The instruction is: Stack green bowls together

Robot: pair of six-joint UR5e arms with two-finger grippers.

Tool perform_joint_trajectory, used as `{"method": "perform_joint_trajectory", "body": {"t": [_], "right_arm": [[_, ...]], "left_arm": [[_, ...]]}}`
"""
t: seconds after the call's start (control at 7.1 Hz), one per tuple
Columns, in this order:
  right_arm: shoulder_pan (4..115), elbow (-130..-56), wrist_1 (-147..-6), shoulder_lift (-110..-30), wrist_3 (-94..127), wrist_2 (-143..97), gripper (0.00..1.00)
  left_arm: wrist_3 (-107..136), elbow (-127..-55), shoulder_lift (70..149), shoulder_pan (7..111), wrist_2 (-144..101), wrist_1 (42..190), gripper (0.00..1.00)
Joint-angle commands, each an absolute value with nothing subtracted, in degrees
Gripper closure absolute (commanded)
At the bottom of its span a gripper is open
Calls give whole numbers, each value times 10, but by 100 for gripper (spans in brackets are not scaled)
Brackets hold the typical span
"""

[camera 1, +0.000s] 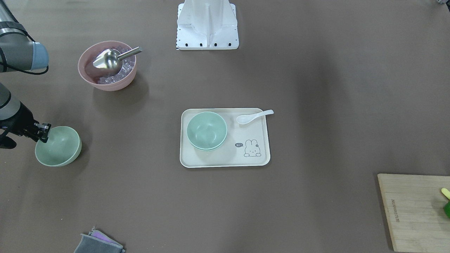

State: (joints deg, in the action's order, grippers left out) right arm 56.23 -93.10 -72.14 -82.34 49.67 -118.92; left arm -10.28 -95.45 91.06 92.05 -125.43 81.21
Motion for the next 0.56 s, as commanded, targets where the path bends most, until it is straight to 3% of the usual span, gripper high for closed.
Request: {"method": "perform_joint_trajectory", "body": {"t": [0.0,0.42], "right_arm": [[561,-933,-721,-821,503,-1189,100],[562,-947,-722,-791,504,-1196,100]], "left_arm": [[-103,-954,911,920,-1254,812,2],[-102,-952,911,920,-1254,812,2]]}}
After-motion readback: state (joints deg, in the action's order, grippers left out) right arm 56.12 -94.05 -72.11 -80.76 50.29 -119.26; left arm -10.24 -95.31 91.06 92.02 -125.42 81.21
